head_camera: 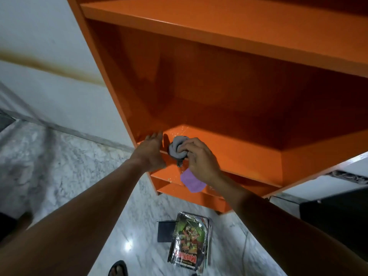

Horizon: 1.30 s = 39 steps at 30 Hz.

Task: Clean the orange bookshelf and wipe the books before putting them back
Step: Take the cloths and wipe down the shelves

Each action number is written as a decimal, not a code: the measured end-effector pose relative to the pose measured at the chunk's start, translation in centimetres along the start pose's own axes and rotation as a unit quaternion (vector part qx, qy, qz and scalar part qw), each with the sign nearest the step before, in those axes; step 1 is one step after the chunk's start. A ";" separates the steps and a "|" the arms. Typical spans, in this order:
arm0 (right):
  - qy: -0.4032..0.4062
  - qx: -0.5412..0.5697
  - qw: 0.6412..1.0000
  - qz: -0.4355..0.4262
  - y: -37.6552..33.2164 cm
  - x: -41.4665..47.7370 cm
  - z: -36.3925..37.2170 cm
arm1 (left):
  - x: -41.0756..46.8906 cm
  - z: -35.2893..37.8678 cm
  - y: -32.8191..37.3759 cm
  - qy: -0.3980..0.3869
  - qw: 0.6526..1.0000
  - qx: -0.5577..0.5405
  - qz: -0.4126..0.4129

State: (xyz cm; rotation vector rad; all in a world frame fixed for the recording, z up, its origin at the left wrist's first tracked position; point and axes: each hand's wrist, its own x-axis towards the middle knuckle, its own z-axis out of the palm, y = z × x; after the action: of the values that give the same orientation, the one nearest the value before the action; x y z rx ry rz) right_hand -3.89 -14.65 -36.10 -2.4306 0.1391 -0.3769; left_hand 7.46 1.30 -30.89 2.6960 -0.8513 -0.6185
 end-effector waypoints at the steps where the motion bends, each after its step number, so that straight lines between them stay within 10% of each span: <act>1: 0.014 0.039 0.999 0.012 -0.5 0.4 -0.6 | 0.1 -0.3 -0.1 0.009 1.000 0.009 0.000; 7: 0.180 0.119 0.962 0.169 1.0 5.5 -4.1 | 1.2 -0.2 -0.6 0.028 0.999 -0.009 -0.022; 11: 0.139 0.000 0.951 0.277 5.1 6.9 -4.6 | 1.5 0.3 -1.3 0.082 0.996 0.040 -0.008; 16: 0.107 -0.257 0.936 0.216 7.1 7.7 -2.2 | 1.9 -0.1 -3.1 0.113 0.992 0.053 0.030; 28: 0.002 -0.144 0.990 0.009 4.1 17.5 2.7 | 1.7 1.5 -5.5 0.127 0.988 0.030 0.080; 39: -0.117 -0.151 0.979 -0.067 0.5 14.8 5.5 | -1.3 2.7 -8.1 0.180 0.958 -0.205 0.085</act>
State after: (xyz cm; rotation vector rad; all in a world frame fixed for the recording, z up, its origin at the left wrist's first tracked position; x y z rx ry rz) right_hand 11.85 -14.59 -37.07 -2.7719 -0.0780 -0.1320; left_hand 9.22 8.28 -35.67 2.2334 -0.7471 -0.2194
